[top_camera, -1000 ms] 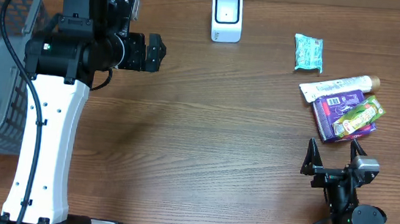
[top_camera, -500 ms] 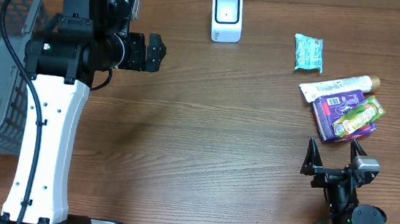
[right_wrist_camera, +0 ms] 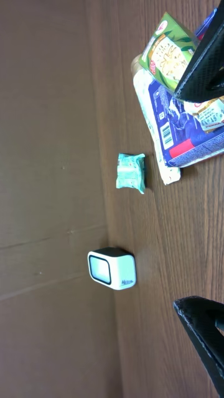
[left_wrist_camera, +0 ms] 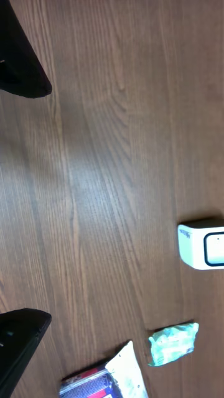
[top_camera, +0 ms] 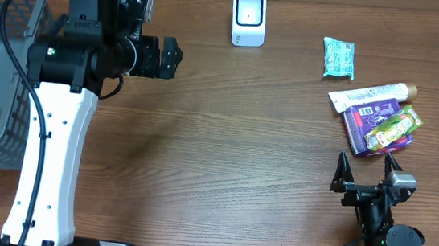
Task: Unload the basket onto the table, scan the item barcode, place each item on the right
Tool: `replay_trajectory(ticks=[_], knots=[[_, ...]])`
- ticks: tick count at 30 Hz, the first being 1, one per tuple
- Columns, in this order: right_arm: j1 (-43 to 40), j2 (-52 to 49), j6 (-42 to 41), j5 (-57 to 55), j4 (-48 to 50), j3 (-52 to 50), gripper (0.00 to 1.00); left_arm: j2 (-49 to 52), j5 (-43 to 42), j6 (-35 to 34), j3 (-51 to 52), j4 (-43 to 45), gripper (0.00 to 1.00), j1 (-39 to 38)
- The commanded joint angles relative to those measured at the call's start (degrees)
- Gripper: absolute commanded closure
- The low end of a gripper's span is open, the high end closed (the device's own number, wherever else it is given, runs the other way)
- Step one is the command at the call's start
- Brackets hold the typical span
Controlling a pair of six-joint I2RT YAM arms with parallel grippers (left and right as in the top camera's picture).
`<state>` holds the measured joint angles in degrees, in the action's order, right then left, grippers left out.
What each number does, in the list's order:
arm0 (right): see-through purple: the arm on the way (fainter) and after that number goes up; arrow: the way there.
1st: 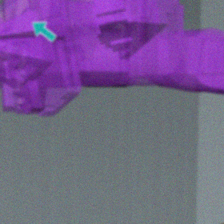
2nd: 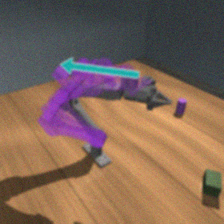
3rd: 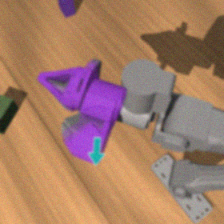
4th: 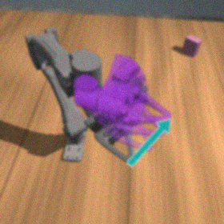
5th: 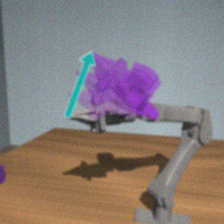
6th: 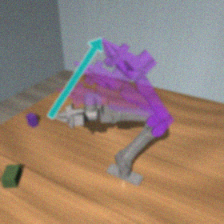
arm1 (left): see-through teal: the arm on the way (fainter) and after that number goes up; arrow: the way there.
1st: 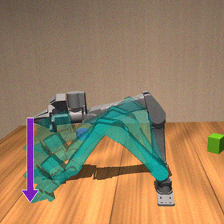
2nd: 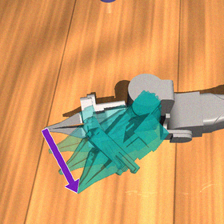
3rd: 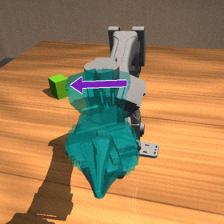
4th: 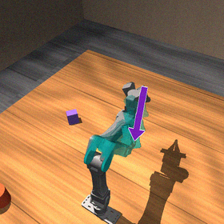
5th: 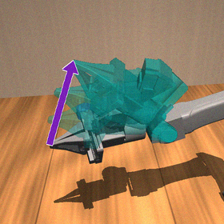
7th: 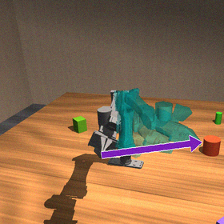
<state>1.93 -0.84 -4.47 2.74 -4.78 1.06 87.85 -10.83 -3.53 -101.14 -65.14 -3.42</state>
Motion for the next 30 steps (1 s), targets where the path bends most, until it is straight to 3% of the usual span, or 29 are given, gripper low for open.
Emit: replay_trajectory(ticks=[1, 17, 22, 30], knots=[[0.3, 0.7, -0.2, 0.3, 0.2, -0.6, 0.0, -8.1, 4.9, -0.8, 5.2, 4.5, 0.0, -0.7], [0.3, 0.7, -0.2, 0.3, 0.2, -0.6, 0.0, -55.3, 12.0, -0.8, 66.9, 53.4, 0.0, -0.4], [0.3, 0.7, -0.2, 0.3, 0.2, -0.6, 0.0, -68.9, 12.4, -0.8, 85.7, 67.6, 0.0, 3.4], [0.3, 0.7, -0.2, 0.3, 0.2, -0.6, 0.0, -80.4, 14.0, -0.7, 97.9, 70.3, 0.0, 6.1]])
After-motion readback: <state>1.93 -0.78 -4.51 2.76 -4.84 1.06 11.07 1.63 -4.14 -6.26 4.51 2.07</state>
